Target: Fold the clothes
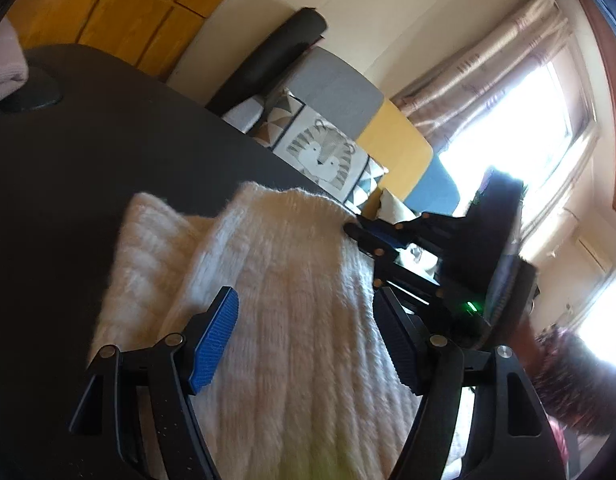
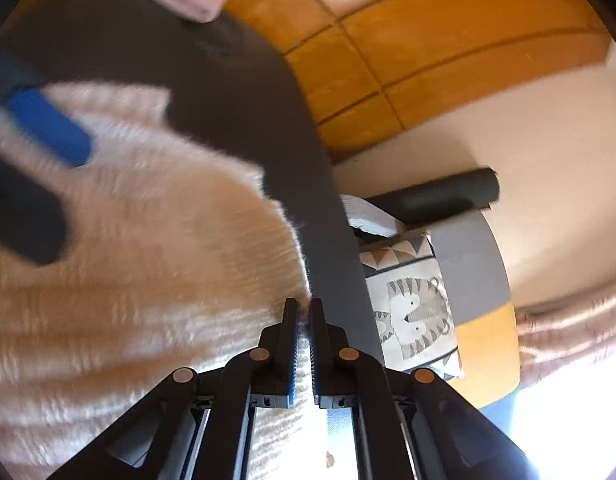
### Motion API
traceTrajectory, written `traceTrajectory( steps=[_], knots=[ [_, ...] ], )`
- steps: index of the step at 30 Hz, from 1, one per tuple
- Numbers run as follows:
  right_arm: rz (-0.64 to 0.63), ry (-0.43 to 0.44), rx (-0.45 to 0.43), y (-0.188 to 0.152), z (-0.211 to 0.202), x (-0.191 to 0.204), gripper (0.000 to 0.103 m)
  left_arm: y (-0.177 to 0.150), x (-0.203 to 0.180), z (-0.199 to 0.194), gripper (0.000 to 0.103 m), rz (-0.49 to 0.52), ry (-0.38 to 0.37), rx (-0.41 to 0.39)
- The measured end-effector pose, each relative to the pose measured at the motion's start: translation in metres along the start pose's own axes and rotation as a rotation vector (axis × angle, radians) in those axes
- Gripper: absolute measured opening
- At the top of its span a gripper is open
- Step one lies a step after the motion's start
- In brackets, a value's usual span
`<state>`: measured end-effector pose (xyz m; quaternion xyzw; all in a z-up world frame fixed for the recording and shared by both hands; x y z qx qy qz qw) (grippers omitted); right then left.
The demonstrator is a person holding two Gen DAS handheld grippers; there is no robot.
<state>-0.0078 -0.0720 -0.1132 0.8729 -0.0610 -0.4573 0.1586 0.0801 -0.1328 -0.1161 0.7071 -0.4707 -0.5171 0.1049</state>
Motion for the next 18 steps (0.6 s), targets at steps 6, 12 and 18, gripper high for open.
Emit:
traceTrajectory(
  steps=[6, 12, 18],
  knots=[
    [0.251, 0.17, 0.071, -0.006, 0.028, 0.009, 0.004, 0.016, -0.006, -0.003, 0.073, 0.004, 0.048, 0.01],
    [0.393, 0.291, 0.067, -0.017, 0.04, 0.007, 0.004, 0.034, -0.03, 0.025, 0.073, 0.18, 0.11, 0.057],
    [0.563, 0.379, 0.057, -0.026, 0.049, -0.007, 0.004, 0.045, -0.046, 0.065, 0.073, 0.407, 0.236, 0.137]
  ],
)
Point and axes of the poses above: each gripper's, at about its wrist camera, not at the fingertips, and z roughly the way its jaws point, x to its left, y to its top, the point moved 8 cm from there along z, roughly the way its jaws point
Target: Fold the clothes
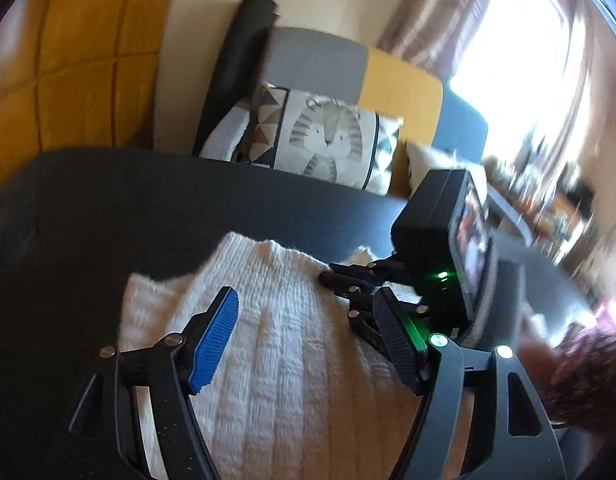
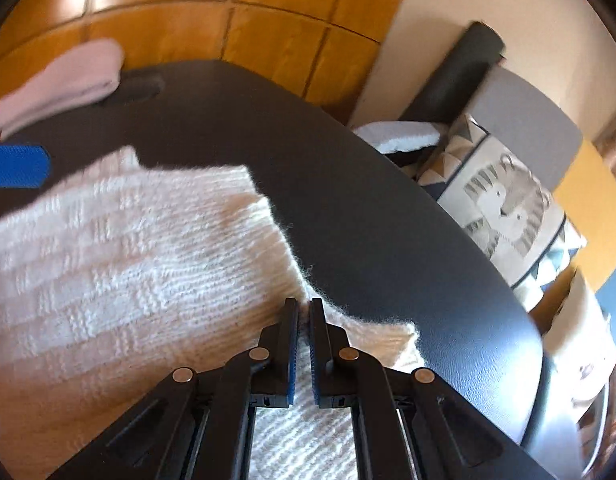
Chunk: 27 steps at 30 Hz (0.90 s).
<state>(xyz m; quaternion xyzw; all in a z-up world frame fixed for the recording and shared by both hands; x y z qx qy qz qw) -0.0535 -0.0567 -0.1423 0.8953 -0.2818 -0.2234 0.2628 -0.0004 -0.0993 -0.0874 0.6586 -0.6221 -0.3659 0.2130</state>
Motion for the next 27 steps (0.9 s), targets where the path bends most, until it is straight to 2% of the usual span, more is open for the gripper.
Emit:
traceTrajectory(
  steps=[2, 5, 8, 10, 12, 14, 15, 16, 17, 18, 19, 20, 22, 24, 25, 27],
  knots=[
    [0.046, 0.03, -0.003, 0.0, 0.001, -0.004, 0.004, 0.003, -0.004, 0.014, 0.073, 0.058, 0.008, 0.041],
    [0.146, 0.139, 0.008, -0.003, 0.001, -0.012, 0.004, 0.005, -0.009, 0.04, 0.073, 0.122, -0.005, 0.124],
    [0.246, 0.234, 0.015, -0.007, 0.005, -0.022, 0.004, 0.007, -0.004, 0.061, 0.073, 0.111, -0.038, 0.18],
    [0.253, 0.23, 0.016, -0.009, 0.002, -0.02, 0.003, 0.007, 0.003, 0.071, 0.073, 0.075, -0.061, 0.218],
    [0.247, 0.219, 0.014, -0.009, 0.0, -0.017, 0.003, 0.01, 0.016, 0.079, 0.073, 0.054, -0.013, 0.219],
    [0.25, 0.221, 0.013, -0.011, -0.001, -0.014, 0.003, 0.01, 0.028, 0.086, 0.073, 0.052, 0.068, 0.238],
    [0.251, 0.221, 0.013, -0.01, 0.0, -0.015, 0.003, 0.008, 0.03, 0.089, 0.067, 0.046, 0.075, 0.257],
    [0.252, 0.222, 0.012, -0.01, 0.001, -0.016, 0.003, 0.007, 0.029, 0.091, 0.055, 0.043, 0.07, 0.268],
    [0.252, 0.22, 0.012, -0.01, 0.003, -0.016, 0.003, 0.007, 0.027, 0.091, 0.048, 0.047, 0.065, 0.266],
    [0.251, 0.219, 0.011, -0.01, 0.003, -0.016, 0.003, 0.009, 0.024, 0.09, 0.032, 0.053, 0.059, 0.254],
    [0.252, 0.219, 0.009, -0.01, 0.002, -0.015, 0.003, 0.011, 0.021, 0.089, 0.021, 0.065, 0.053, 0.238],
    [0.255, 0.221, 0.008, -0.01, 0.003, -0.016, 0.003, 0.013, 0.017, 0.088, 0.018, 0.08, 0.037, 0.225],
    [0.258, 0.226, 0.008, -0.006, 0.012, -0.023, 0.003, 0.018, 0.005, 0.085, 0.01, 0.069, -0.051, 0.205],
    [0.262, 0.23, 0.008, -0.005, 0.013, -0.024, 0.003, 0.027, -0.002, 0.081, 0.01, 0.046, -0.098, 0.166],
    [0.263, 0.231, 0.008, -0.005, 0.014, -0.024, 0.003, 0.033, -0.003, 0.076, 0.01, 0.058, -0.067, 0.118],
    [0.263, 0.231, 0.008, -0.005, 0.014, -0.024, 0.003, 0.044, -0.003, 0.06, 0.01, 0.118, 0.057, 0.0]
  ],
)
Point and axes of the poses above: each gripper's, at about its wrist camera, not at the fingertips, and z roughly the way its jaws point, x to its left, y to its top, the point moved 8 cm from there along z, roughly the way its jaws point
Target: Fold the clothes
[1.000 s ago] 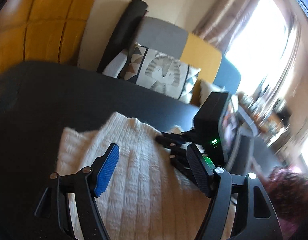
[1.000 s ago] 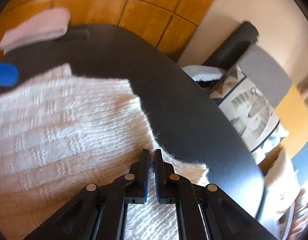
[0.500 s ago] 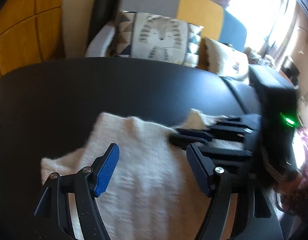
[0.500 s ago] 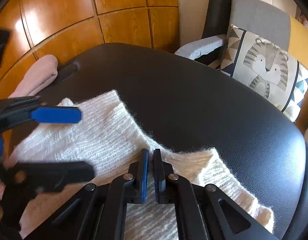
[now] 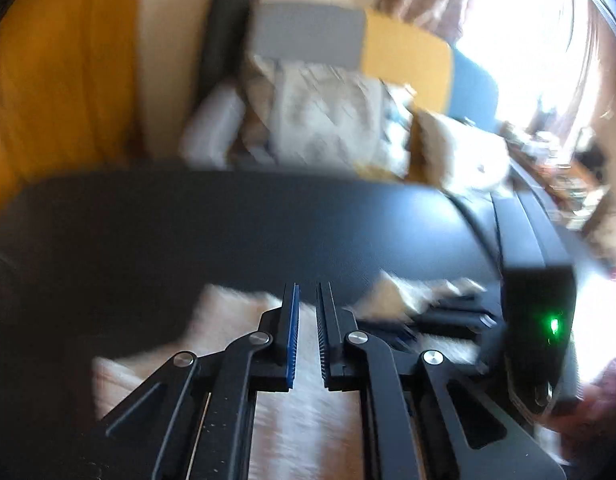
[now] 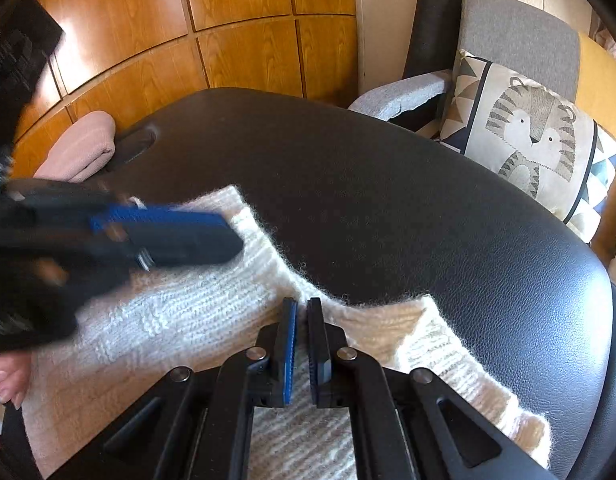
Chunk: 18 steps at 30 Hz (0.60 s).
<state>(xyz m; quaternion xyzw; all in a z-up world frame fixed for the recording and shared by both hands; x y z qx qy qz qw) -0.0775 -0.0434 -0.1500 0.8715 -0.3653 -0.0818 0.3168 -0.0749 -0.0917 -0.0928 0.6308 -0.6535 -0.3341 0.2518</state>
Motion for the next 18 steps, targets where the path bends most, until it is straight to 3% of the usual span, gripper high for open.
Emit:
traceTrajectory(
  steps=[2, 5, 7, 9, 12, 18],
  knots=[
    [-0.001, -0.001, 0.0, 0.0, 0.0, 0.0, 0.003, -0.003, -0.012, -0.002, 0.01, 0.039, -0.069, -0.006],
    [0.006, 0.006, -0.001, 0.0, 0.0, -0.001, 0.003, -0.026, -0.03, 0.021, 0.01, 0.106, -0.145, 0.125],
    [0.01, 0.009, -0.001, 0.0, 0.0, -0.001, 0.003, -0.04, -0.027, 0.036, 0.003, 0.082, -0.17, 0.195],
    [0.007, 0.005, -0.002, 0.0, 0.0, -0.001, 0.003, -0.051, -0.018, 0.047, 0.002, 0.018, -0.193, 0.252],
    [0.007, 0.004, -0.001, 0.0, 0.0, -0.001, 0.003, -0.055, -0.011, 0.061, 0.002, -0.025, -0.187, 0.269],
    [0.011, 0.004, 0.004, 0.0, 0.001, -0.001, 0.003, -0.065, -0.012, 0.065, 0.003, 0.008, -0.126, 0.195]
  ],
)
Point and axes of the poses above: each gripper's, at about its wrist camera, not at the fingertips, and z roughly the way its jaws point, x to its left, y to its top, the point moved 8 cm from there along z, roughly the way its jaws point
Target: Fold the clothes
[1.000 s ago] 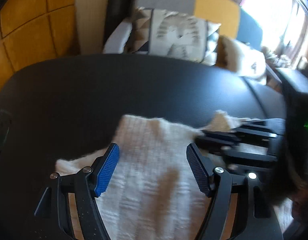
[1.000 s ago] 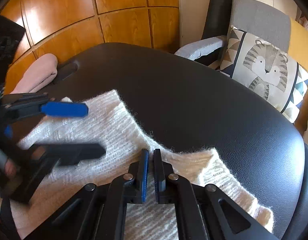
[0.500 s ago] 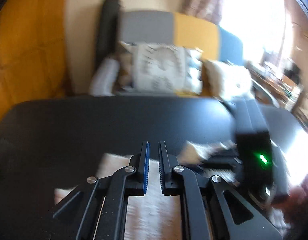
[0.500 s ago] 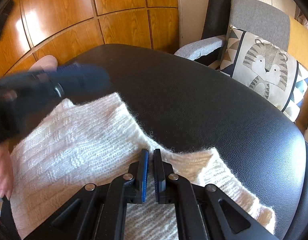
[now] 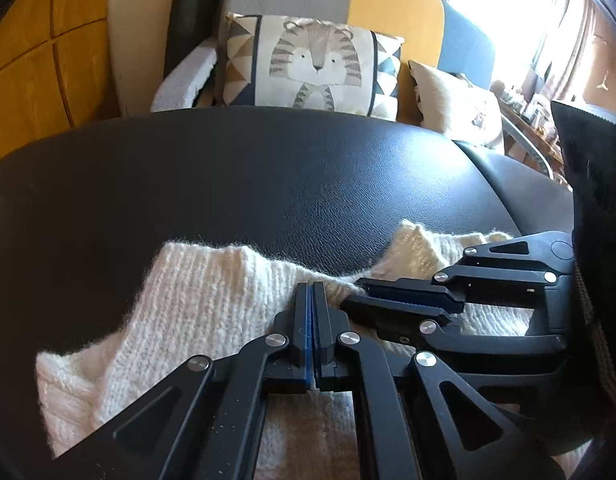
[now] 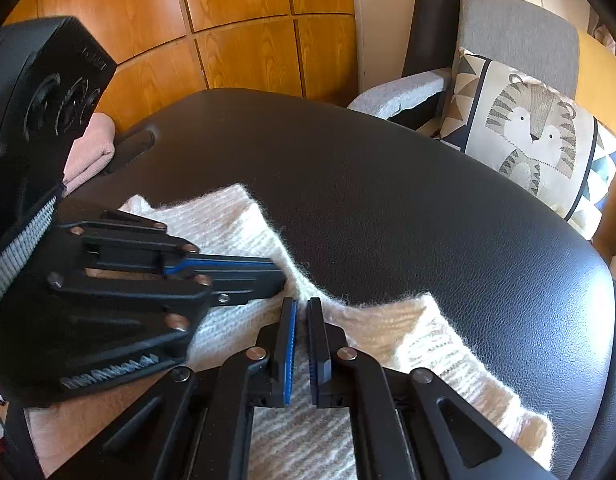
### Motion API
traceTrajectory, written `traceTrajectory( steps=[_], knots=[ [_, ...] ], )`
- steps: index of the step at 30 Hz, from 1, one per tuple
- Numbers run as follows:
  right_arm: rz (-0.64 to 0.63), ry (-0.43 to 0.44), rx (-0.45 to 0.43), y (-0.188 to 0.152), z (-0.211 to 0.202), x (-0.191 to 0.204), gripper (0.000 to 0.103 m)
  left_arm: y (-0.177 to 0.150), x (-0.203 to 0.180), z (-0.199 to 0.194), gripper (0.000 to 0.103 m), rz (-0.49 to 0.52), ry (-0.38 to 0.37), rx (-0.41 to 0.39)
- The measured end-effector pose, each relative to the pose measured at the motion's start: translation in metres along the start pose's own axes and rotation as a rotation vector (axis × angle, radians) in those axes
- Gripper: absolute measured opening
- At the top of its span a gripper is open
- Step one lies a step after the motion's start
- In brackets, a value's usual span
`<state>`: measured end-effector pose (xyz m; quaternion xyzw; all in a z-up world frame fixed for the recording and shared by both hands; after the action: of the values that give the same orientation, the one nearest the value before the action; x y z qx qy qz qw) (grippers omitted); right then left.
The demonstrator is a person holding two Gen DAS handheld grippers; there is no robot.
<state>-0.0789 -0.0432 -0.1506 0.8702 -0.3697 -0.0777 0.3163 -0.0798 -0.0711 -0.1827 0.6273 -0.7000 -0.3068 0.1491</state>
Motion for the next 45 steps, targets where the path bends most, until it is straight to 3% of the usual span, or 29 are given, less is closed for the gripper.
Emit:
traceTrajectory(
  steps=[4, 7, 8, 11, 13, 17, 23, 28, 34, 40, 45],
  knots=[
    [-0.01, -0.011, 0.0, 0.0, 0.0, 0.002, 0.004, 0.001, 0.009, 0.008, 0.003, -0.078, -0.06, -0.006],
    [-0.033, -0.014, -0.016, 0.002, -0.006, 0.006, 0.01, -0.004, 0.013, 0.003, 0.003, -0.105, -0.066, -0.016],
    [-0.036, -0.013, -0.03, 0.003, -0.011, 0.006, 0.018, -0.007, 0.013, 0.0, 0.003, -0.109, -0.06, -0.021],
    [0.002, -0.02, -0.149, 0.014, -0.05, 0.0, 0.02, -0.012, 0.017, -0.003, 0.003, -0.141, -0.065, -0.029],
    [0.123, -0.002, -0.199, 0.014, -0.076, -0.017, 0.02, -0.013, 0.019, -0.002, 0.003, -0.169, -0.074, -0.03],
    [0.283, -0.025, -0.121, -0.019, -0.092, -0.042, 0.02, -0.026, 0.021, -0.013, 0.003, -0.21, -0.044, -0.044],
    [0.254, 0.013, -0.115, -0.069, -0.095, -0.01, 0.019, -0.049, 0.026, -0.032, 0.003, -0.278, -0.005, -0.06],
    [0.232, -0.038, -0.09, -0.061, -0.09, 0.004, 0.019, -0.05, 0.028, -0.032, 0.003, -0.291, -0.012, -0.062],
    [0.152, -0.122, 0.056, -0.038, -0.063, 0.016, 0.019, -0.047, 0.029, -0.032, 0.003, -0.3, -0.026, -0.067],
    [-0.105, -0.167, 0.148, -0.026, -0.049, 0.033, 0.019, -0.046, 0.031, -0.033, 0.003, -0.308, -0.042, -0.073],
    [-0.148, -0.162, 0.277, -0.038, -0.034, 0.025, 0.021, -0.048, 0.032, -0.03, 0.003, -0.313, -0.053, -0.08]
  ],
)
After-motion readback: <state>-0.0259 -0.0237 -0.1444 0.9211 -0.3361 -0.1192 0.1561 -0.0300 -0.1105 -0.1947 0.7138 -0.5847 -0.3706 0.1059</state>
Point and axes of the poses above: each gripper's, at about its wrist camera, not at the fingertips, and z roughly the way its jaws point, x to its left, y to its top, the point moved 8 cm from there along z, roughly the way its jaws point
